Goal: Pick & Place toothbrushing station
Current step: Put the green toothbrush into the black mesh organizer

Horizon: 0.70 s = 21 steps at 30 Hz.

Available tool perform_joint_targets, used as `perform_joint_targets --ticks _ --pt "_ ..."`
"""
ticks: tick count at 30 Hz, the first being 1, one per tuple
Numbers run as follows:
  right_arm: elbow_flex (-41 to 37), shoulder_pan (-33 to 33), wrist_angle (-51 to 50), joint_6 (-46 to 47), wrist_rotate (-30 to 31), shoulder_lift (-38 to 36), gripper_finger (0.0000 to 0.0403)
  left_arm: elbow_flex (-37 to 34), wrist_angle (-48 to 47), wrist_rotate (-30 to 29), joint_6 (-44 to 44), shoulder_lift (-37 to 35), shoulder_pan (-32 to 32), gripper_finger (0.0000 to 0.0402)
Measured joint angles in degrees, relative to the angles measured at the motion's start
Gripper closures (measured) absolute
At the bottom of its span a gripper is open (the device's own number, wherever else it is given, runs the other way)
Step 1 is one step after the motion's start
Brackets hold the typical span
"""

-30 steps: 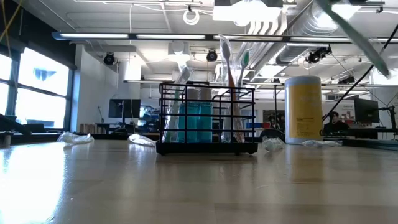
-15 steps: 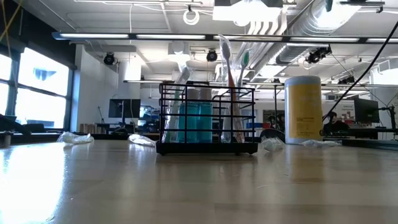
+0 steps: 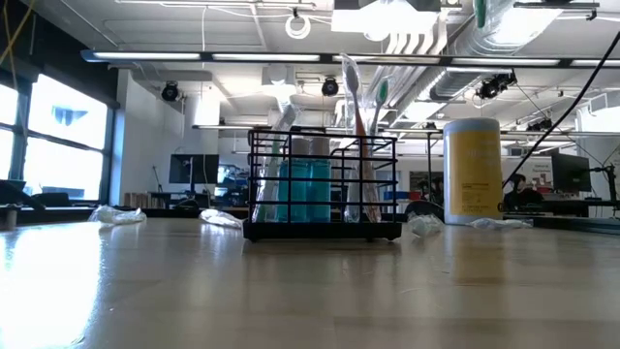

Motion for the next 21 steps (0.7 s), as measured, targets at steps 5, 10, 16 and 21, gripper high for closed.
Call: perform_joint_targets --ticks 5,10,16,21 --pt "0.0 -0.1 0.48 -1.27 0.04 0.52 0.0398 0.0 -0.69 0.4 -0.08 0.0 0.29 0.0174" --pt "0.0 -0.08 1.35 -1.88 0.03 0.52 0.0398 0.0 -1.97 -0.61 -0.08 0.02 0.21 0.0174" --pt "0.0 -0.08 1.27 -2.15 0.04 0.52 0.0398 0.0 -2.3 -0.79 0.02 0.04 0.21 0.0174" --pt "0.0 -0.08 1.26 -2.11 0.04 0.52 0.0398 0.0 -1.4 -0.81 0.23 0.04 0.19 0.0185"
